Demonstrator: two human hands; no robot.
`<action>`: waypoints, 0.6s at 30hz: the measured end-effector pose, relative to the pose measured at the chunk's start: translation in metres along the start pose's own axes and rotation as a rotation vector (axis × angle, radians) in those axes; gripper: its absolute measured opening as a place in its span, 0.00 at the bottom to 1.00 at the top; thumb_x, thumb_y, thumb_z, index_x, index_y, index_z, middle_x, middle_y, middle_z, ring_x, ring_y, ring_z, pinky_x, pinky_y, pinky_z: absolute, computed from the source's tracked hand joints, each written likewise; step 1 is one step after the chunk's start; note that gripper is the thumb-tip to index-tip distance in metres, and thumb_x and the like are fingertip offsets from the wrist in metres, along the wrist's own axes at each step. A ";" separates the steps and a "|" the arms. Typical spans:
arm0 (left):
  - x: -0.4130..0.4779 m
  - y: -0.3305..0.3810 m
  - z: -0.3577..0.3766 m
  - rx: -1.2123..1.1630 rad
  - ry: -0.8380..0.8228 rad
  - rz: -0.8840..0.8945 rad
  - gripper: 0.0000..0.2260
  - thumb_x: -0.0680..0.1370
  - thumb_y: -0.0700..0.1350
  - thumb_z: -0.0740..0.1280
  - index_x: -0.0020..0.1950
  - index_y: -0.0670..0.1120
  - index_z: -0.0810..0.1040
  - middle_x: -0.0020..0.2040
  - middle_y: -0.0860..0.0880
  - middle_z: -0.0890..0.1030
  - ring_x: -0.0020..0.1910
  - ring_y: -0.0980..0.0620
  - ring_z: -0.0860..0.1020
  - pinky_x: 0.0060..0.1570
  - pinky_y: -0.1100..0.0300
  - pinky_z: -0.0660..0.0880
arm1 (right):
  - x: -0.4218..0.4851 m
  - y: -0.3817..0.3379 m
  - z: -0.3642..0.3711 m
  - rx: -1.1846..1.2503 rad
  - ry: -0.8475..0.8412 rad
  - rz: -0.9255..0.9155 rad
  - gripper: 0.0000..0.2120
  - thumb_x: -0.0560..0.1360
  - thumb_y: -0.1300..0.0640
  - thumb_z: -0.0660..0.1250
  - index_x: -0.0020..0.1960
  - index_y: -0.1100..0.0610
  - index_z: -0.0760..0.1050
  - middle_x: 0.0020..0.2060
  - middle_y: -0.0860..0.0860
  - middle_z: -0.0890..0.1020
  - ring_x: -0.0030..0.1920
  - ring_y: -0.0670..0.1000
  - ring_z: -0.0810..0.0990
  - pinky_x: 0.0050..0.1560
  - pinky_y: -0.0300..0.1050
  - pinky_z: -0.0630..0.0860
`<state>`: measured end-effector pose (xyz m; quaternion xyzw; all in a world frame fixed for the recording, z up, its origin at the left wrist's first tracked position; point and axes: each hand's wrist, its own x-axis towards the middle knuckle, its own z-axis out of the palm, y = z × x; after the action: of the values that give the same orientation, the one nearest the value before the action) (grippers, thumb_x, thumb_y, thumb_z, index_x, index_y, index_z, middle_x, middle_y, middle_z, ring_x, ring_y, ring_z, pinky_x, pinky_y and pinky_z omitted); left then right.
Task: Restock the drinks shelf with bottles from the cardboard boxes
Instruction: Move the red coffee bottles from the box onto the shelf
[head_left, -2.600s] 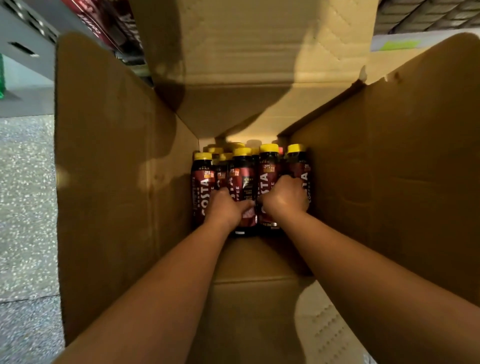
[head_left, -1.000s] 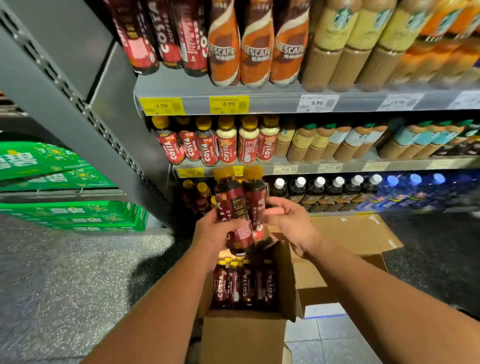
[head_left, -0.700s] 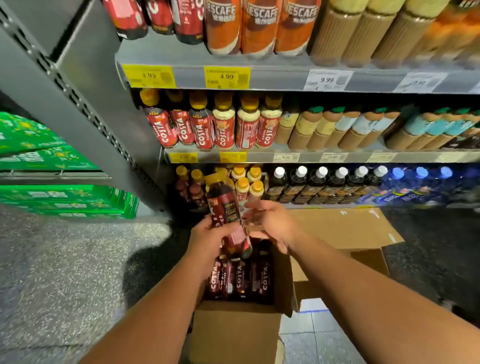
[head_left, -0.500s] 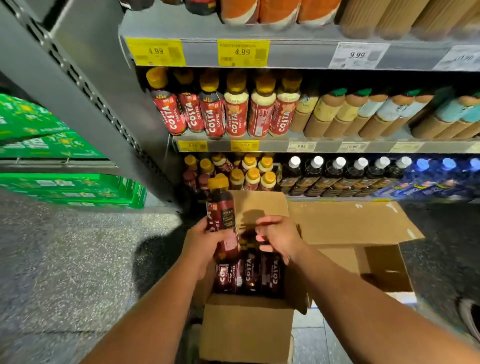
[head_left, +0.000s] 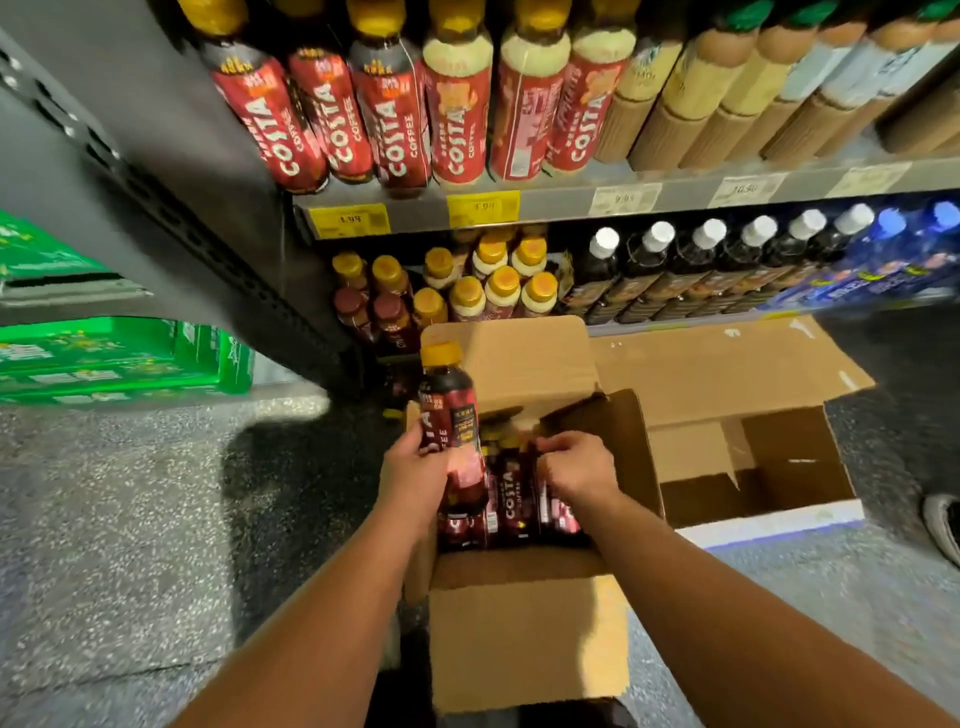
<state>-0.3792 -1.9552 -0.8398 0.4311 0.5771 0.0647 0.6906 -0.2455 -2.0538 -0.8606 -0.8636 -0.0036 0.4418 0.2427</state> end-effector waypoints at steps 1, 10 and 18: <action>0.004 -0.009 0.002 0.011 -0.016 0.001 0.17 0.72 0.36 0.71 0.57 0.52 0.79 0.51 0.49 0.83 0.50 0.51 0.80 0.49 0.57 0.75 | 0.007 0.012 0.002 -0.025 0.040 0.043 0.12 0.73 0.62 0.65 0.55 0.55 0.79 0.52 0.53 0.82 0.52 0.55 0.80 0.54 0.47 0.78; 0.052 -0.096 0.034 0.091 -0.031 -0.135 0.20 0.71 0.34 0.71 0.57 0.54 0.78 0.51 0.48 0.83 0.52 0.47 0.81 0.57 0.46 0.77 | 0.073 0.095 0.042 -0.124 -0.008 0.225 0.20 0.76 0.60 0.65 0.67 0.59 0.69 0.62 0.56 0.75 0.62 0.58 0.75 0.62 0.48 0.72; 0.097 -0.147 0.051 0.156 -0.038 -0.188 0.26 0.70 0.36 0.74 0.66 0.50 0.75 0.56 0.48 0.81 0.56 0.46 0.79 0.59 0.44 0.74 | 0.137 0.140 0.076 -0.192 0.046 0.306 0.21 0.76 0.56 0.66 0.67 0.61 0.70 0.64 0.59 0.75 0.63 0.59 0.75 0.60 0.49 0.72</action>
<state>-0.3641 -2.0161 -1.0123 0.4287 0.6049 -0.0536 0.6689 -0.2494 -2.1161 -1.0610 -0.8832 0.0911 0.4513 0.0890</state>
